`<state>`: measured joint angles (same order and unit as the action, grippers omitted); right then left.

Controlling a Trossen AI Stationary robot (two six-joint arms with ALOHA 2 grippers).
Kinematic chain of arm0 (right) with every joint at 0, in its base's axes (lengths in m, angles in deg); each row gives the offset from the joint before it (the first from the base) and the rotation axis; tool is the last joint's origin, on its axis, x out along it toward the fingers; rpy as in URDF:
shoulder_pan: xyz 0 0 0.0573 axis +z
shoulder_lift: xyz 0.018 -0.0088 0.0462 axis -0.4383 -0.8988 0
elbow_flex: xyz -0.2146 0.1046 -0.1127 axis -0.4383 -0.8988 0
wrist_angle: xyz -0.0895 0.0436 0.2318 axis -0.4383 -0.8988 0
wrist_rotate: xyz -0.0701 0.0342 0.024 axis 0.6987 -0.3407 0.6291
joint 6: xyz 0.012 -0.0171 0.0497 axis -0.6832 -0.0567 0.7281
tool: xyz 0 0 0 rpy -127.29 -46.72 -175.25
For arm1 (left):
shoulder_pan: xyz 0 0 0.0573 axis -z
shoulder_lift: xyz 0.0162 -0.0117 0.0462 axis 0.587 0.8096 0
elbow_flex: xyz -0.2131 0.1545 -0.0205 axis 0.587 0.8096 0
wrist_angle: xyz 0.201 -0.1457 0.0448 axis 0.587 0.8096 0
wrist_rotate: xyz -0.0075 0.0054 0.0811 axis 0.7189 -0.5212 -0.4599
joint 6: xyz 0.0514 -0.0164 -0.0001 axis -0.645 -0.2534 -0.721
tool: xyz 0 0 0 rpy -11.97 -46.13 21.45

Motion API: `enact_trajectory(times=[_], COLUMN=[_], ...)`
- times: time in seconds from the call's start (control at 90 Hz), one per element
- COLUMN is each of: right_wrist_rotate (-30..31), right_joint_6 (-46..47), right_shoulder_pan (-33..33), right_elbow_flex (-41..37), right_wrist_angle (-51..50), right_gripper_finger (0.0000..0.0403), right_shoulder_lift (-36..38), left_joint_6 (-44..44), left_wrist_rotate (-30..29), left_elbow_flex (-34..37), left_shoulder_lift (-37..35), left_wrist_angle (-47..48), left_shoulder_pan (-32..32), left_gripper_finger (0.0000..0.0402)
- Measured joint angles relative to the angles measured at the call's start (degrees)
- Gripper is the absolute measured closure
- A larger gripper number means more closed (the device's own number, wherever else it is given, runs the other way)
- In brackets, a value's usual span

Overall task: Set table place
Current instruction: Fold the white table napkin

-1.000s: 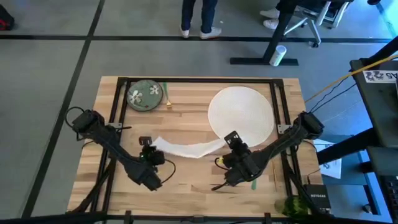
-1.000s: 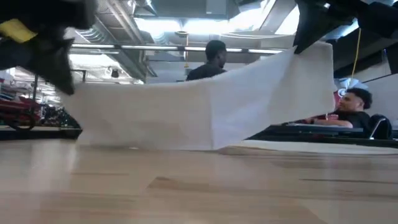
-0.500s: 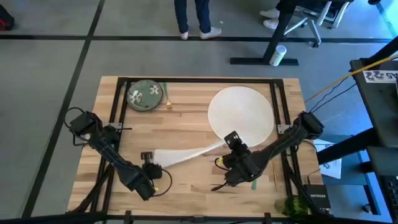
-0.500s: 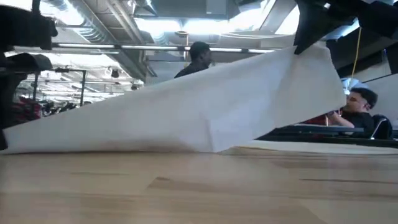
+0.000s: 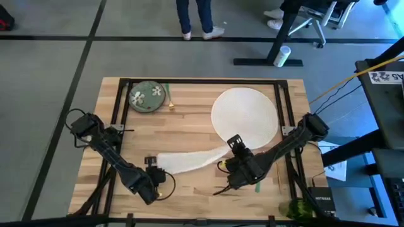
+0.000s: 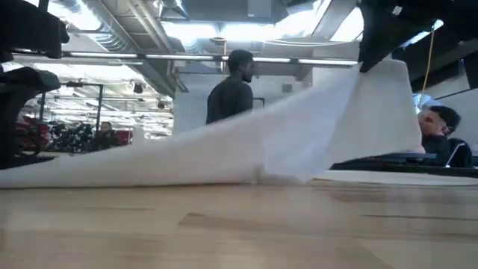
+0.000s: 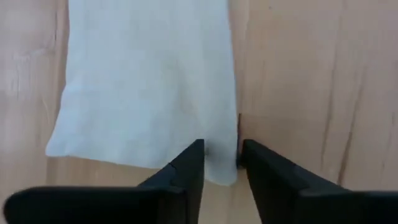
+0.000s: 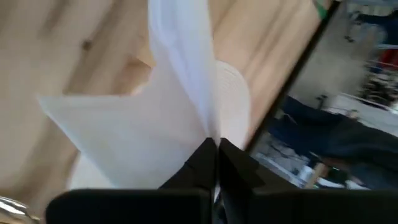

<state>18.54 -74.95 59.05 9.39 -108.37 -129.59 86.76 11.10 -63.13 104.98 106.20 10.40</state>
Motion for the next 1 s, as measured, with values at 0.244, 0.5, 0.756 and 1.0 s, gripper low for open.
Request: enact_trajectory(times=[0.244,0.5,0.756,1.0], right_wrist_rotate=[-10.61,-30.95,-47.01,-54.69], right_joint_6=[-1.81,-3.18,-2.47,-0.02], right_shoulder_pan=[-0.02,-0.02,-0.04,-0.02], right_elbow_flex=[0.02,-3.86,-13.36,-19.26], right_wrist_angle=[6.32,17.93,28.28,34.32], right_gripper_finger=[0.0403,0.04,0.0351,0.0297], right_shoulder_lift=[0.0,-0.01,0.0,-0.02], left_joint_6=[3.51,5.34,7.55,8.48], left_wrist_rotate=[-0.46,-0.58,-0.68,0.69], left_elbow_flex=[1.81,2.98,4.21,4.82], left_shoulder_lift=[-0.15,-0.15,-0.15,-0.17], left_wrist_angle=[-0.93,-1.09,-0.98,-0.88], left_shoulder_pan=[0.07,0.04,0.02,0.07], left_gripper_finger=[0.0281,0.0281,0.0281,0.0281])
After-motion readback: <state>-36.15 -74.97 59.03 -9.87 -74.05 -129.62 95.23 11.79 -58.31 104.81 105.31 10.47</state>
